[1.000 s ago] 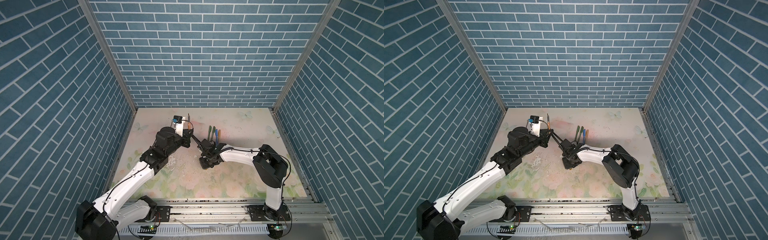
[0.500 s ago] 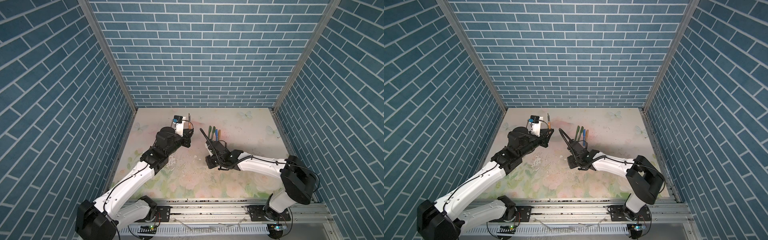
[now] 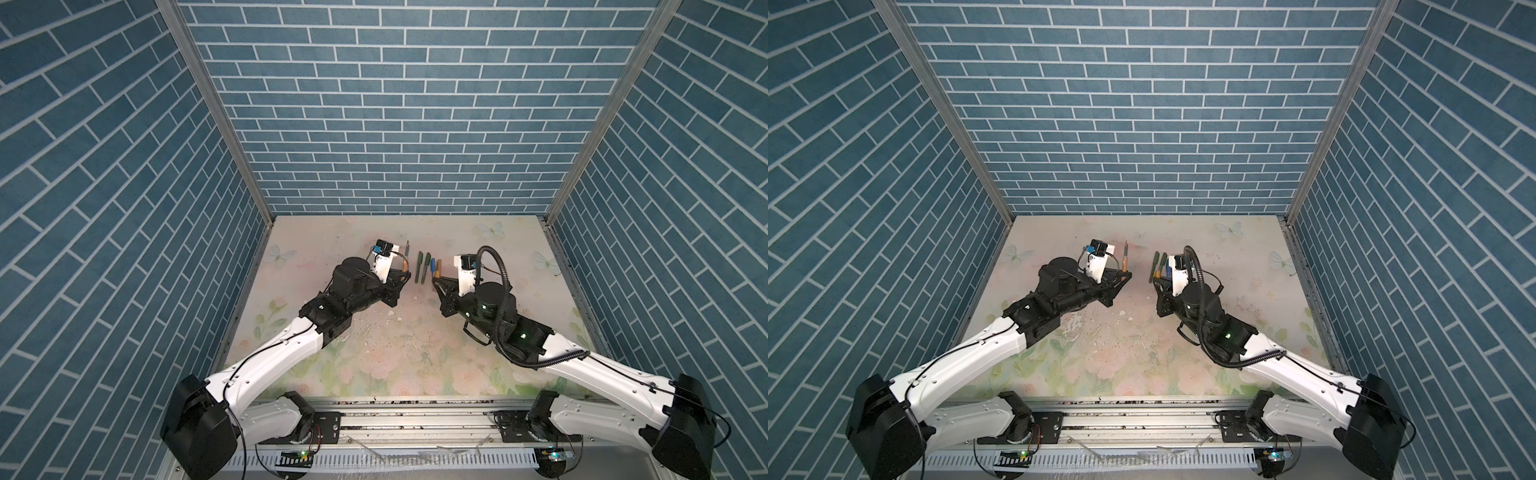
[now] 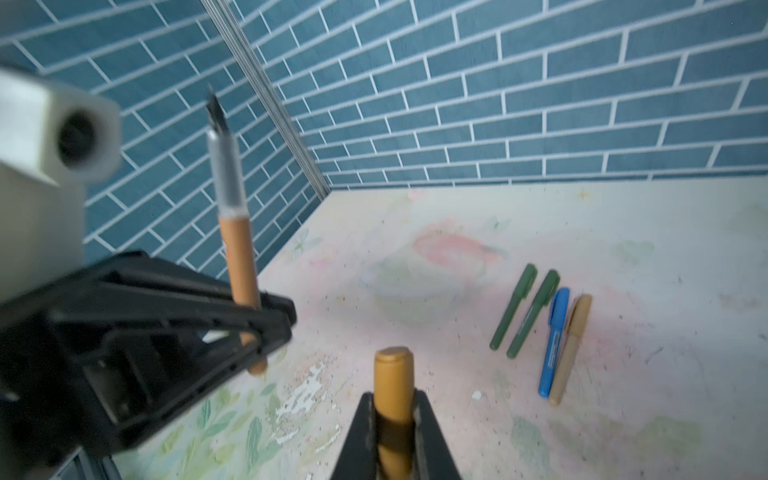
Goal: Insert the pens into the pen caps
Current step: 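Lift the tan cap with the right gripper above the upright pen nib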
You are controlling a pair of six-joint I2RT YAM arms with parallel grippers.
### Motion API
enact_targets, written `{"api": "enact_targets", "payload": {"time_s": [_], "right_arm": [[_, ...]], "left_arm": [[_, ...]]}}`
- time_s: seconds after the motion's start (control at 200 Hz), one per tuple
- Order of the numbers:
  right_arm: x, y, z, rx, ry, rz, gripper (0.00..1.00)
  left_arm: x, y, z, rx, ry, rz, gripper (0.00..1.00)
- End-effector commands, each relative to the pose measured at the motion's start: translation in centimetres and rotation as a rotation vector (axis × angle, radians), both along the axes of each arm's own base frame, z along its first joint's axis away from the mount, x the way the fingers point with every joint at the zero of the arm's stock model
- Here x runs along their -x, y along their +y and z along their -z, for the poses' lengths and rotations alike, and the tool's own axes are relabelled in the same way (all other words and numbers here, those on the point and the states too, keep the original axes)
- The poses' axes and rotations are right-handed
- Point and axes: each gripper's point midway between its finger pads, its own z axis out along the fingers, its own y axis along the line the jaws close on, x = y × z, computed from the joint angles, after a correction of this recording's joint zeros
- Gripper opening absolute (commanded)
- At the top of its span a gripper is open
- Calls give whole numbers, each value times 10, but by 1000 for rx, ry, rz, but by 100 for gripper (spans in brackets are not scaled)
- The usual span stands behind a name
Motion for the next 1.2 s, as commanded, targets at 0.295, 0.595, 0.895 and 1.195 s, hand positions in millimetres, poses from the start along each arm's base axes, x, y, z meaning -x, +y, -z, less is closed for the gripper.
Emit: {"api": "enact_targets", "payload": {"time_s": [0.295, 0.595, 0.895, 1.195], "right_arm": [[2, -11, -103, -163, -267, 21, 6], [-3, -8, -121, -281, -288, 39, 5], [-6, 1, -114, -290, -257, 16, 5], [-10, 2, -108, -283, -249, 26, 4]], "left_arm": [[33, -39, 14, -47, -18, 198, 0], [39, -44, 14, -54, -25, 220, 0], [41, -45, 13, -53, -26, 227, 0], [41, -45, 13, -55, -27, 228, 0]]}}
